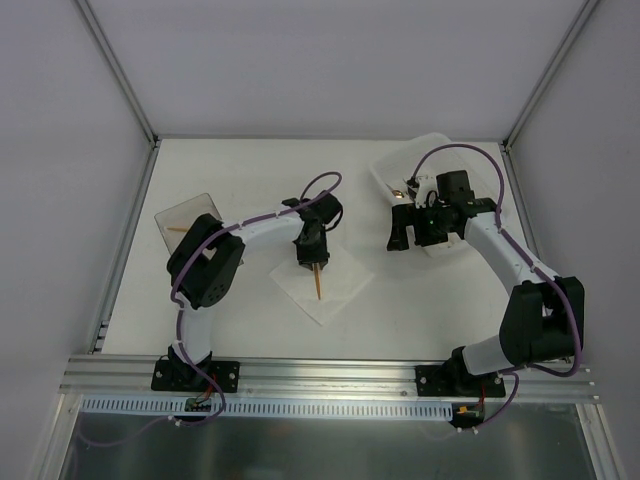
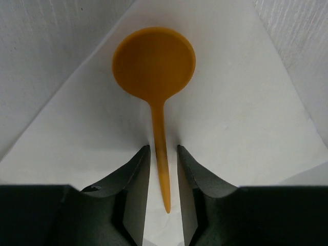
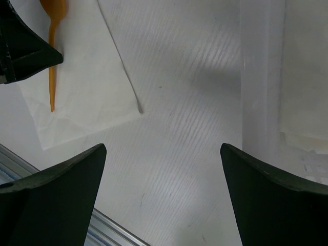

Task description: Place the utensils on the paper napkin and roll it up

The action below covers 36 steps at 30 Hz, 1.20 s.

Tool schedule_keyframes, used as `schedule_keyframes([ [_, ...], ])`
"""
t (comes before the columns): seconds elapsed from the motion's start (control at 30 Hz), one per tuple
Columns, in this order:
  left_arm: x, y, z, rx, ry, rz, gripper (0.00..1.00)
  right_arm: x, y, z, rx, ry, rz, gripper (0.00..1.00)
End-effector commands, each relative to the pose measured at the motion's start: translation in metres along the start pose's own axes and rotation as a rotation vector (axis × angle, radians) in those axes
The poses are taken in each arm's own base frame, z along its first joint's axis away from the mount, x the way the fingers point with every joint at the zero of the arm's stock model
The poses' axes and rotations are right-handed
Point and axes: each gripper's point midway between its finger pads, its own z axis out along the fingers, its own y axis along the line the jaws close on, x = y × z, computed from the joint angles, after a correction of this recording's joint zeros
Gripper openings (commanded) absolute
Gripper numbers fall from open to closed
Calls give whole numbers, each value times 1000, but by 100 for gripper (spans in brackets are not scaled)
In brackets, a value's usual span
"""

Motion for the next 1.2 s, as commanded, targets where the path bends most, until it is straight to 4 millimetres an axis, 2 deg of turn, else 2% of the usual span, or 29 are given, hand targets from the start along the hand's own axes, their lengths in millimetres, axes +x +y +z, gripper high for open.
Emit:
schedule_keyframes([
  [0.0, -10, -12, -11, 38, -22, 7, 30, -5, -5, -3, 11, -10, 1, 99],
  [0.1, -21, -19, -24, 70, -56, 19, 34, -5, -3, -4, 7, -13, 3, 99],
  [0.2, -35, -30, -53, 130, -120, 51, 39, -8, -2, -5, 2, -19, 3, 99],
  [0.3, -55, -39, -100, 203, -228, 103, 42, -10, 0, -7, -5, -29, -1, 99],
  [0.33, -64, -40, -127, 243, -286, 136, 44, -11, 0, -8, -6, -32, -2, 99],
  [0.37, -67, -42, -143, 290, -297, 162, 44, -11, 1, -8, -6, -32, -4, 99],
  [0.4, -81, -37, -158, 330, -322, 177, 44, -12, 0, -9, -5, -38, -8, 99],
  [0.47, -87, -30, -193, 443, -369, 365, 48, -12, 3, -11, -17, -43, -19, 99],
  [0.5, -90, -22, -202, 492, -376, 437, 53, -14, 4, -12, -21, -48, -26, 99],
  [0.53, -114, 11, -215, 495, -438, 488, 56, -14, 5, -13, -24, -51, -29, 99],
  [0.57, -123, 29, -223, 525, -452, 495, 59, -14, 6, -13, -26, -52, -34, 99],
  [0.6, -129, 38, -241, 612, -473, 517, 62, -15, 6, -14, -29, -55, -40, 99],
  [0.63, -152, 87, -243, 558, -511, 499, 66, -14, 6, -14, -31, -55, -43, 99],
  [0.67, -159, 105, -247, 550, -513, 534, 66, -15, 7, -15, -35, -56, -46, 99],
  [0.7, -175, 122, -265, 500, -562, 597, 65, -14, 7, -14, -36, -55, -46, 99],
  [0.73, -175, 162, -249, 445, -503, 656, 64, -14, 8, -14, -42, -54, -49, 99],
  [0.8, -184, 195, -251, 396, -511, 735, 61, -13, 8, -12, -49, -47, -49, 99],
  [0.83, -190, 215, -237, 359, -497, 821, 61, -12, 8, -11, -52, -43, -47, 99],
  [0.87, -181, 235, -231, 349, -442, 820, 59, -10, 7, -10, -52, -37, -47, 99],
  [0.9, -180, 245, -224, 332, -418, 857, 56, -9, 7, -9, -54, -32, -45, 99],
  [0.93, -179, 259, -208, 309, -375, 939, 55, -8, 7, -8, -54, -30, -45, 99],
  [0.97, -172, 264, -201, 308, -335, 971, 54, -8, 7, -6, -56, -24, -43, 99],
  [1.0, -168, 268, -184, 311, -293, 1032, 54, -7, 6, -6, -56, -21, -41, 99],
  [1.17, -165, 283, -143, 293, -170, 1175, 54, -5, 5, -4, -51, -14, -36, 99],
])
